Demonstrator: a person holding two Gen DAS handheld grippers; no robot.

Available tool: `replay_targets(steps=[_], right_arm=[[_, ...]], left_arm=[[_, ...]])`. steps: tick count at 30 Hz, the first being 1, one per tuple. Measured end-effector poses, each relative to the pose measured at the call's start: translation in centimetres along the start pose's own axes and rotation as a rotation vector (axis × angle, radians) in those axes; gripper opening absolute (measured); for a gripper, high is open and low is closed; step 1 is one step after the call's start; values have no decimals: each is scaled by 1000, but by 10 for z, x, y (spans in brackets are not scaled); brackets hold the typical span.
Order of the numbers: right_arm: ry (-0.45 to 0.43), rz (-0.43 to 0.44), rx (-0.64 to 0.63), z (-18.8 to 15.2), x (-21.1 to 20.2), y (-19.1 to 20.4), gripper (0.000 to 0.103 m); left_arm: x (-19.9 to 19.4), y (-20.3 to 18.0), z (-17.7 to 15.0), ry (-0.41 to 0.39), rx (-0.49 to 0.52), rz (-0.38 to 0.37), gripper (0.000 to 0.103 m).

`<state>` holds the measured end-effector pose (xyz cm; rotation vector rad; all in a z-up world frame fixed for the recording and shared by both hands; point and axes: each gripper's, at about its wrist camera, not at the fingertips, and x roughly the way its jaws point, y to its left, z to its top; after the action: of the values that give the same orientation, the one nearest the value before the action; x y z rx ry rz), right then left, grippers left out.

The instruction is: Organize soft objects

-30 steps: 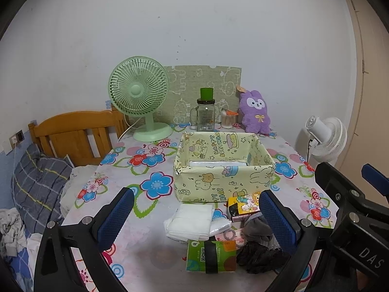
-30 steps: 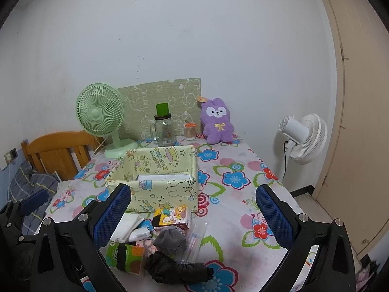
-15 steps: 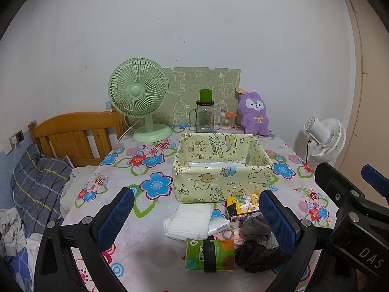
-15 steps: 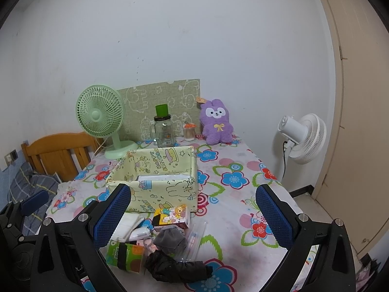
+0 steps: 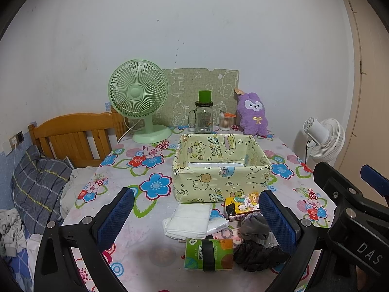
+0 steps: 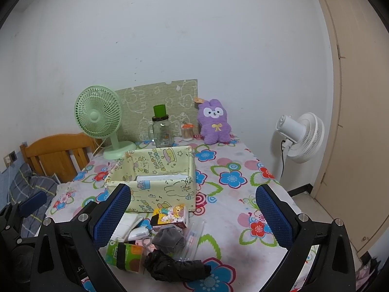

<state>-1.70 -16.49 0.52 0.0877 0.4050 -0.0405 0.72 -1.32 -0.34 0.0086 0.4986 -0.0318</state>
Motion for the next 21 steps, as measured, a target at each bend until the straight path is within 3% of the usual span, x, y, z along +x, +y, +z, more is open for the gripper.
replay_targets(steps=[21], right_arm=[[0, -11, -4, -3, -2, 2, 103]], left_arm=[[-6, -4, -8, -2, -2, -1, 100]])
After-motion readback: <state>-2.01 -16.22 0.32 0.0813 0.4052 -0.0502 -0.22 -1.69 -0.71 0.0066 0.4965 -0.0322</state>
